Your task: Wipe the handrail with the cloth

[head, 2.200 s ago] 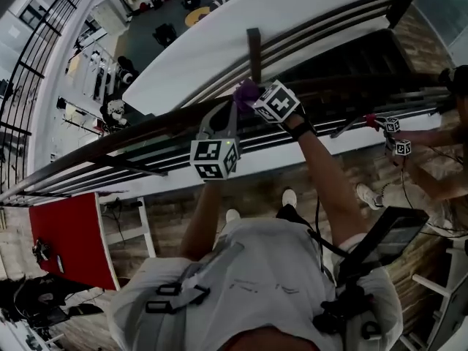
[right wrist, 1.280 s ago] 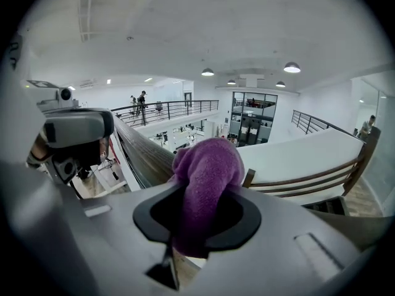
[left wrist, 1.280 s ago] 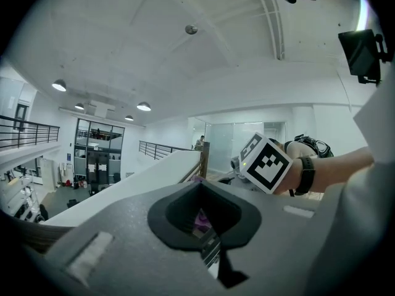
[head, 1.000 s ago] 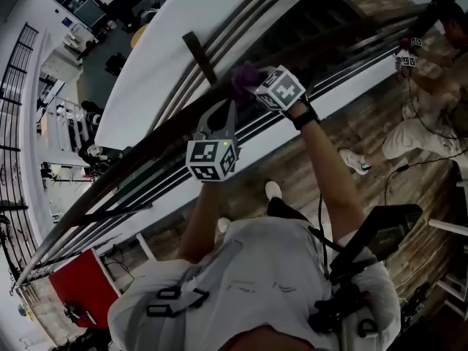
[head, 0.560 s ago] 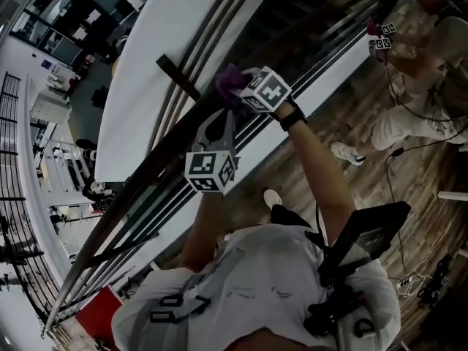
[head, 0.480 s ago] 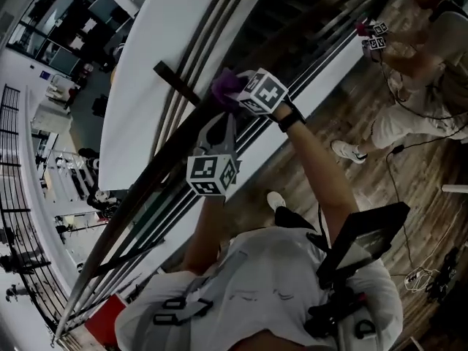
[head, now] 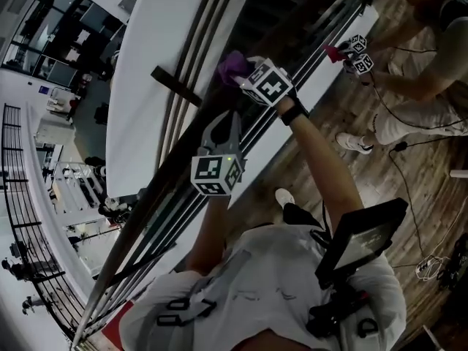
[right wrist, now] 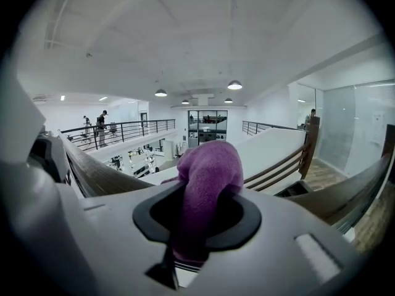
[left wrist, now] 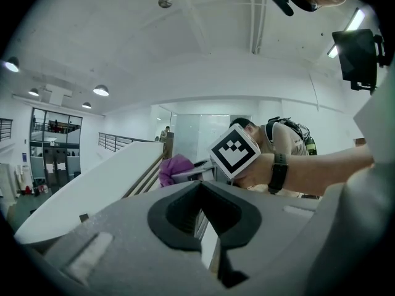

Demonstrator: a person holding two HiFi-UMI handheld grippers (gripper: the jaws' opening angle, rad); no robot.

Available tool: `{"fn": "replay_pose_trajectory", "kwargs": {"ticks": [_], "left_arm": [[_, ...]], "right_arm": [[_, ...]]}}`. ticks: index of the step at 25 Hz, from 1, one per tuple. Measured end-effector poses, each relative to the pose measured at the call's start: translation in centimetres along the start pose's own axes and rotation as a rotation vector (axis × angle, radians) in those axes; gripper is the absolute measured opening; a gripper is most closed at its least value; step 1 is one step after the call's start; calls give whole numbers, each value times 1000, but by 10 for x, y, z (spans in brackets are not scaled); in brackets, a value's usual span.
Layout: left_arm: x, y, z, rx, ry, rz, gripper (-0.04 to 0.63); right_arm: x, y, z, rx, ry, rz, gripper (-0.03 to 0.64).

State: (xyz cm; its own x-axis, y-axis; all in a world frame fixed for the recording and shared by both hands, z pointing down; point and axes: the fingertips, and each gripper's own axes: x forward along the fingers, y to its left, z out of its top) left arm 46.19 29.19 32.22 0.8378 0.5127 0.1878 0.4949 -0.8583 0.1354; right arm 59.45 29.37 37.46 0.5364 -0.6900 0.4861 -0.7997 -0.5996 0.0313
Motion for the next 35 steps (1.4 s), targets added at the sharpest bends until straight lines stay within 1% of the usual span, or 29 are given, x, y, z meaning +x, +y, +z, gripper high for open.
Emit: {"fn": "replay_pose_trajectory", "kwargs": {"ticks": [3,5,9,11,13,16,19,21,23,27,29,31,33,35], "left_arm": [[-8,2,9,-6,-10,10,2],[-8,6,9,-7,-11,16,2],[-3,18,0,-5,-11,28,2],[-5,20,3,-4,-16,37,2],[-8,24,9,-3,-24,55,2],[-19,28,13,-4,-37,81,2],[-48,27,5,-4,-54,95,2],[-63,28,1,-8,-54,111,2],[-70,33,-4,-15,-40,128,2],[-93,53,-11,-33,-35,157,2],[-114,66,-17,-44,-46,175,2],[-135,77,-19,-46,-58,192,2],[-158,88,-15,-44,-67,210,2],[-184,100,-9,-42,-74,237,2]], "right_arm": [[-9,-12,4,-9,4,-40,91],[-8,-27,0,-5,-3,-76,91],[1,-64,-14,30,-18,-154,91],[0,-74,-17,55,-18,-163,91],[2,-78,-18,72,-5,-141,91],[8,-76,-23,59,21,-130,91],[1,-65,-34,72,3,-170,91],[-5,-64,-32,97,-17,-200,89],[-6,-73,-27,113,-16,-222,89],[-8,-93,-19,95,12,-272,91],[-12,-85,-19,78,25,-306,92],[-14,-61,-13,42,18,-314,94],[-13,-23,-1,18,-18,-286,94],[-9,25,16,0,-65,-243,94]]}}
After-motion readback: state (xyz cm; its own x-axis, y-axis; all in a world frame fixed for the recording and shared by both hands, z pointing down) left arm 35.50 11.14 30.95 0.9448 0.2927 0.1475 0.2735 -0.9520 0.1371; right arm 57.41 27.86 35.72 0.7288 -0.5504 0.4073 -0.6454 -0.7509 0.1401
